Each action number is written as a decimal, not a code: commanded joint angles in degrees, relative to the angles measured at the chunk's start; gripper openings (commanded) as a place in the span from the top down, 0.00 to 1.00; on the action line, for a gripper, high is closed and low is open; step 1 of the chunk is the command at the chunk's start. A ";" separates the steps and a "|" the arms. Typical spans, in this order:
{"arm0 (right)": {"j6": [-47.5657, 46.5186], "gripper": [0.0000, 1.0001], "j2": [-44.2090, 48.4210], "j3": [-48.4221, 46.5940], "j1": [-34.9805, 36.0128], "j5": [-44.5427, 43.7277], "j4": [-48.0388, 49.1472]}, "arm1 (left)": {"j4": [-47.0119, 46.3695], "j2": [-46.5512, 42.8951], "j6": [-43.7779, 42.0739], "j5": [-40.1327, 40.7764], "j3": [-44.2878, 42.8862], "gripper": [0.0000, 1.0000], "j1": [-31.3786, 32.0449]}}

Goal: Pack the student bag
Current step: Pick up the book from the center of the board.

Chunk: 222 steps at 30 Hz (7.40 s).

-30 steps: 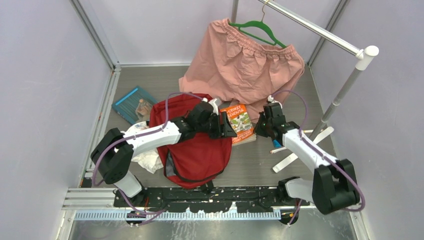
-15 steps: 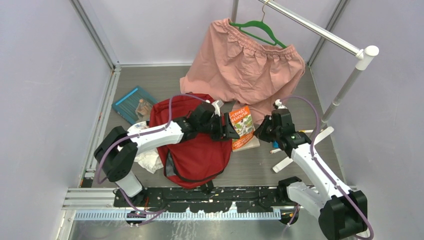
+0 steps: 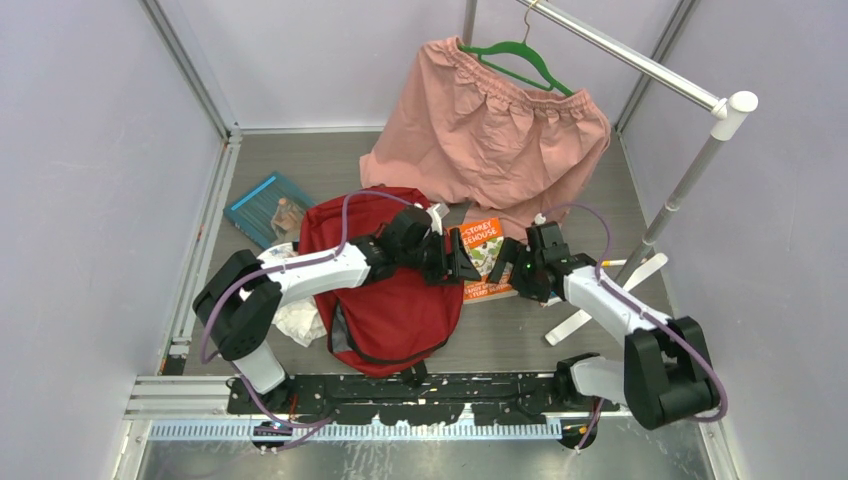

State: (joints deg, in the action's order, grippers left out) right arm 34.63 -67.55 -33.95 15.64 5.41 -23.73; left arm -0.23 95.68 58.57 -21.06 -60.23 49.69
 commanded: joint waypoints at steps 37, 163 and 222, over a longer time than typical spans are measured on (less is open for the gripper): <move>-2.33 0.99 25.53 -5.83 0.19 6.43 -9.36 | 2.39 -10.71 -3.53 -0.11 0.14 0.31 -0.58; 21.00 0.99 19.63 -6.57 9.72 26.50 31.72 | -49.23 -6.66 24.47 -6.65 20.20 0.13 -10.65; 44.28 0.00 13.34 10.18 29.43 3.02 64.43 | -12.10 -43.00 3.29 25.30 22.35 1.00 -14.80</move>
State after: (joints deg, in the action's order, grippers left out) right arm 73.95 -50.70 -23.57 41.80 14.61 25.10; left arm -8.47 56.71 64.58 -2.35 -36.60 34.61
